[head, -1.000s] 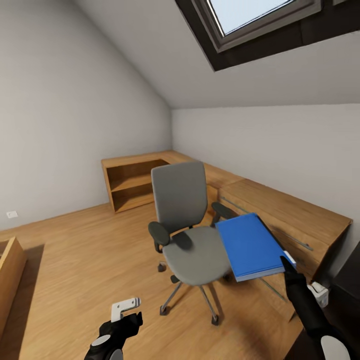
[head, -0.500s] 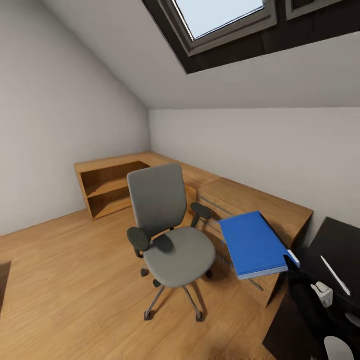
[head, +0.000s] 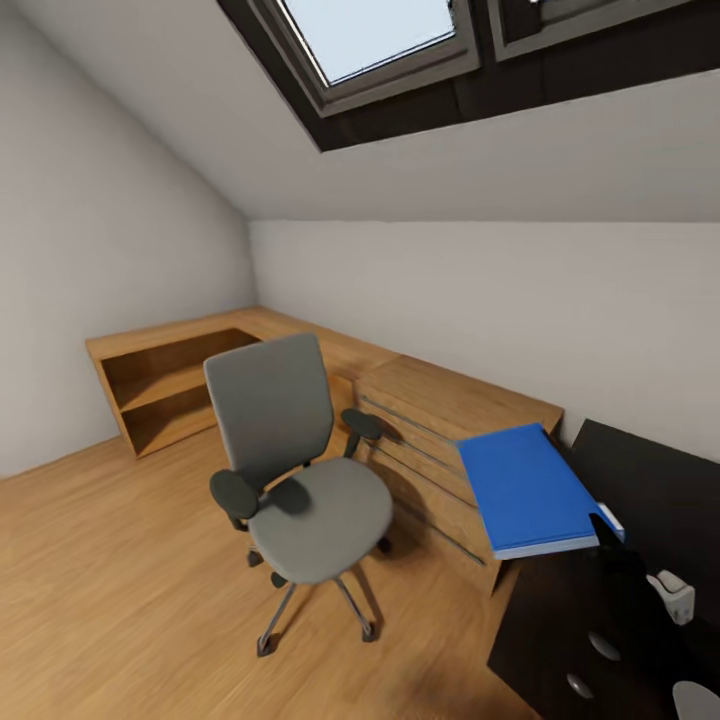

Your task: In the bedroom, organize the workspace by keeping the computer under the desk, ensuring the monitor is on the desk, placing the keyboard on the desk next to the monitor, placing the mouse on the desk next to the keyboard, moving the folder from the swivel chair onto the desk next to the mouse, stacking the notebook on top of the folder with the pen on top of the notebook, and positioning the swivel chair next to the desk.

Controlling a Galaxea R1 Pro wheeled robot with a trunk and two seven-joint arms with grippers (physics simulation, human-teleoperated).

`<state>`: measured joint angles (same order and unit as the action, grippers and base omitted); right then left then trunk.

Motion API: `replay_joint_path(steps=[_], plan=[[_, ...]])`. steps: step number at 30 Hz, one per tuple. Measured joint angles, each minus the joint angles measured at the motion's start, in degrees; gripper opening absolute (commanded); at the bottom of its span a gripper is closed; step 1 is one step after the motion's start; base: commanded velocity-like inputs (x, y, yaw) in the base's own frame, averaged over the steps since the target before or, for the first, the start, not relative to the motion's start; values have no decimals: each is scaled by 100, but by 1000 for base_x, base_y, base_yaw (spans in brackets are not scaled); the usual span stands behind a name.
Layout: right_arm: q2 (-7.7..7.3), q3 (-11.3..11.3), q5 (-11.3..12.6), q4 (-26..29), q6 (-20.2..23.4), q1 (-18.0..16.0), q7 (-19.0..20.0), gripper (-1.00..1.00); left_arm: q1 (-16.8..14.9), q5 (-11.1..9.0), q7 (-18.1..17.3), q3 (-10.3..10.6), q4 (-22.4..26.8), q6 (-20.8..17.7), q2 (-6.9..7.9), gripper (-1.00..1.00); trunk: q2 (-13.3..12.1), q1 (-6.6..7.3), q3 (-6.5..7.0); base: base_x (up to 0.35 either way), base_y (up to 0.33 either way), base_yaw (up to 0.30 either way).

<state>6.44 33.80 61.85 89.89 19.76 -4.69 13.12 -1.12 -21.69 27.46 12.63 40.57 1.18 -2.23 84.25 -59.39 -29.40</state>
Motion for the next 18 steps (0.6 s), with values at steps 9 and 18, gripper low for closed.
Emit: replay_joint_path(steps=[9,18], plan=[[1,20,0,1,8,2,-1,-100,-5,-15,-575,-30,-841,-20,-25,100,-361,198,141,0,0,-279],[4,21,1,1,9,0,-1,-100,-6,-20,-1226,-33,-926,-27,-8,100,-722,395,281,0,0,-280]])
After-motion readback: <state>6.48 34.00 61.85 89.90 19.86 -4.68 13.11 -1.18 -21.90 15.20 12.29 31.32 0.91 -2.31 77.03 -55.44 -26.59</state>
